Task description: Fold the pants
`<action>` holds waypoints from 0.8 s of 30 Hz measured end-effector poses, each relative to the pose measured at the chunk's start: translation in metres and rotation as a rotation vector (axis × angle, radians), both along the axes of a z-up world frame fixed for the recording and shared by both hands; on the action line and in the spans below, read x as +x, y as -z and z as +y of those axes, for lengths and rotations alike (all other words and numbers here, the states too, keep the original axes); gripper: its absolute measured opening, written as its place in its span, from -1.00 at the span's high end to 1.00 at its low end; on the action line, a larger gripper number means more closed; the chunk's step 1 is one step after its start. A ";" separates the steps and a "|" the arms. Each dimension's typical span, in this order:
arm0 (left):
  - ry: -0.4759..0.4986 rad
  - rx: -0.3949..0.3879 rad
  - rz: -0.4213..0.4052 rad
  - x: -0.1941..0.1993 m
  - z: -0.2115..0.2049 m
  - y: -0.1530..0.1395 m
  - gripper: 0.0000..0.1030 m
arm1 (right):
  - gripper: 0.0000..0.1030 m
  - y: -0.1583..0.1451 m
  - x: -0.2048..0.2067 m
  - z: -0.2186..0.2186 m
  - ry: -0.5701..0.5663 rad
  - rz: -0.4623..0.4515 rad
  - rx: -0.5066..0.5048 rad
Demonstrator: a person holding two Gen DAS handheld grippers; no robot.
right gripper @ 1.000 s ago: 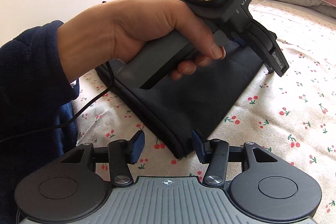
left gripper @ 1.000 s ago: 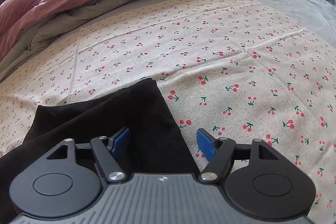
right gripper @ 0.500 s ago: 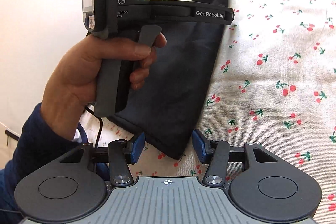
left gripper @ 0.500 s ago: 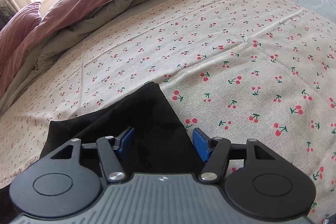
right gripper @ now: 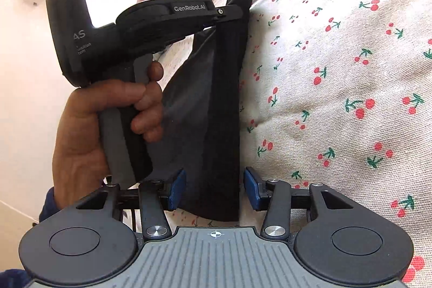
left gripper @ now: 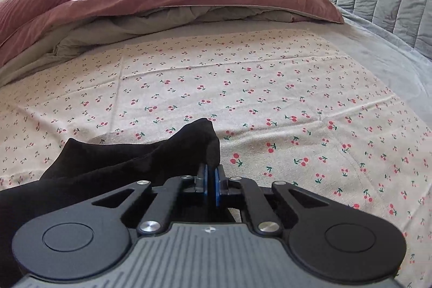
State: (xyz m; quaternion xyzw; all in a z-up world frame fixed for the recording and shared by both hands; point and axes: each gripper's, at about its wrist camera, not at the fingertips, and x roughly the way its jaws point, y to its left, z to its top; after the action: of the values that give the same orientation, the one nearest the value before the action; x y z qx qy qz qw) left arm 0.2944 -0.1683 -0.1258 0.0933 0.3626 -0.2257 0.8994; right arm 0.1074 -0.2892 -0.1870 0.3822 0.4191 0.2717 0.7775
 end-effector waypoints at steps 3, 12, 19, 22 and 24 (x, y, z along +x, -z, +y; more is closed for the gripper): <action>-0.024 -0.055 0.004 0.002 0.009 -0.007 0.81 | 0.12 -0.003 -0.002 0.012 -0.017 -0.027 0.000; -0.075 -0.146 -0.023 0.002 0.008 -0.017 0.81 | 0.75 -0.026 -0.016 0.001 0.090 -0.045 -0.037; -0.138 -0.146 -0.030 0.007 -0.055 -0.020 0.82 | 0.77 -0.038 -0.023 -0.046 0.186 -0.042 -0.097; -0.137 -0.163 -0.002 0.012 -0.091 -0.020 0.82 | 0.77 -0.041 -0.031 -0.088 0.274 -0.027 -0.106; -0.127 -0.184 0.023 0.014 -0.116 -0.021 0.82 | 0.77 -0.045 -0.041 -0.115 0.326 -0.028 -0.111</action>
State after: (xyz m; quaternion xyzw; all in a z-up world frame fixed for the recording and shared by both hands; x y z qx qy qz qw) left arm 0.3086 -0.2841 -0.1052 -0.0153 0.3558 -0.2015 0.9124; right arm 0.0660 -0.4040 -0.1421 0.3978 0.3549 0.1235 0.8370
